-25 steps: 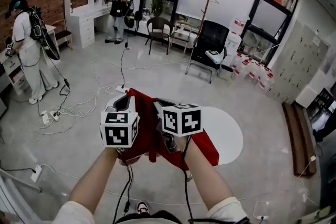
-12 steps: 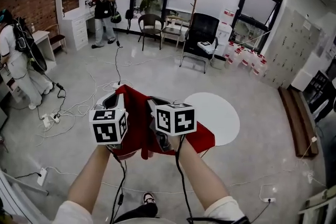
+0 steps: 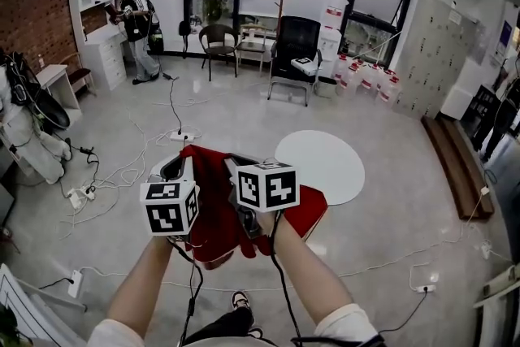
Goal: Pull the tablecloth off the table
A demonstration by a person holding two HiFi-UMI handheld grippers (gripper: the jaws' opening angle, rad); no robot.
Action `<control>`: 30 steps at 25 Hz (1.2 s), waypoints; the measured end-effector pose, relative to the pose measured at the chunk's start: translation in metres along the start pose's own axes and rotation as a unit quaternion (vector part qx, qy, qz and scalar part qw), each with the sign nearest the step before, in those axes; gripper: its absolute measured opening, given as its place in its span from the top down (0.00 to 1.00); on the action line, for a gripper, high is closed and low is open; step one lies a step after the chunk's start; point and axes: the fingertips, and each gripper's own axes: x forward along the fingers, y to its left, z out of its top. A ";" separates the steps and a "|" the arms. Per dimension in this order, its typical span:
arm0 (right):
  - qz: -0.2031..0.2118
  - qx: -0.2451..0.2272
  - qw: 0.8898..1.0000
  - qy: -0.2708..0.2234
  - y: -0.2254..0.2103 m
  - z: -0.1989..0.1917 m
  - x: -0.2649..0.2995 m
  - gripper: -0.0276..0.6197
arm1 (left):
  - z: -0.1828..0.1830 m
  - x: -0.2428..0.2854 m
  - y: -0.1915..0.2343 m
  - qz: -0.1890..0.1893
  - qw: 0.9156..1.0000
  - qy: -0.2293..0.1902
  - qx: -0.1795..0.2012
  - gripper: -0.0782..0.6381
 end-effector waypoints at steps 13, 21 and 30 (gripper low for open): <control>-0.067 0.020 0.997 0.031 -0.030 -0.038 -0.003 0.92 | -0.030 0.017 0.000 -0.050 0.999 0.018 -0.011 0.87; -0.155 0.022 0.987 0.038 -0.075 -0.053 0.003 0.92 | -0.043 0.066 -0.002 -0.119 0.992 0.027 -0.016 0.87; -0.229 0.092 0.968 0.052 -0.115 -0.118 -0.017 0.92 | -0.103 0.100 -0.041 -0.196 0.977 0.079 -0.014 0.87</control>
